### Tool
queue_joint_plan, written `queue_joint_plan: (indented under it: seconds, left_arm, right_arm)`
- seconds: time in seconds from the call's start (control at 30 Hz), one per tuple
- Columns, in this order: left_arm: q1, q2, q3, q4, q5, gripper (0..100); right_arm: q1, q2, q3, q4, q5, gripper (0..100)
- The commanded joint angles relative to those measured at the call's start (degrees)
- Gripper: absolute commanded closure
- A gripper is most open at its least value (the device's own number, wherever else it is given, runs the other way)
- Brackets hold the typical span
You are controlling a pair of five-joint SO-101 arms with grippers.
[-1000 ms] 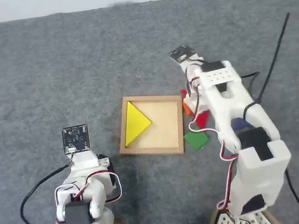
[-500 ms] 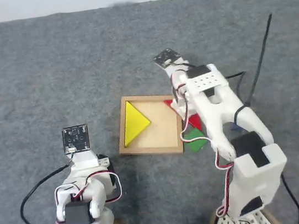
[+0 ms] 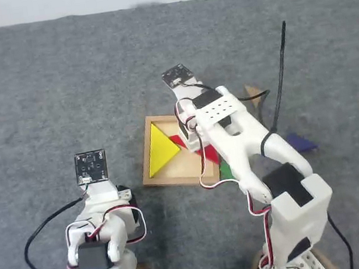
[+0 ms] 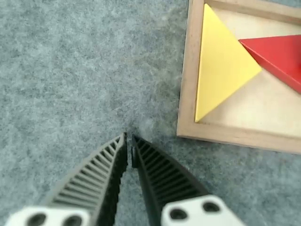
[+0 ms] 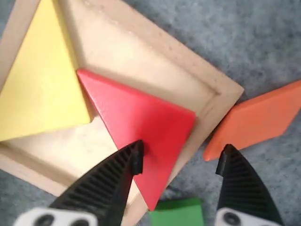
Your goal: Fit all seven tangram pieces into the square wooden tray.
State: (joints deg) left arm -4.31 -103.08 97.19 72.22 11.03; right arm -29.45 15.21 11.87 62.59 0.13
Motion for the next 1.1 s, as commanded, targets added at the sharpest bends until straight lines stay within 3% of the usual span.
queue_joint_plan:
  seconds: [0.0, 0.33, 0.6, 1.07]
  left_arm:
    - [-0.3, -1.1, -0.7, 0.1, -0.5, 99]
    - [-0.3, -1.1, -0.7, 0.1, -0.5, 99]
    - [-0.3, -1.1, -0.7, 0.1, -0.5, 99]
    - [-0.3, -1.1, -0.7, 0.1, -0.5, 99]
  right_arm:
    - [-0.7, -1.5, -2.4, -1.2, -1.6, 72.4]
    - [-3.9, -1.5, -2.4, -0.9, -6.6, 72.4]
    - [-2.0, -9.5, -1.9, -1.2, -7.2, 72.4]
    - [-6.9, -5.0, 2.4, -7.3, 18.7, 72.0]
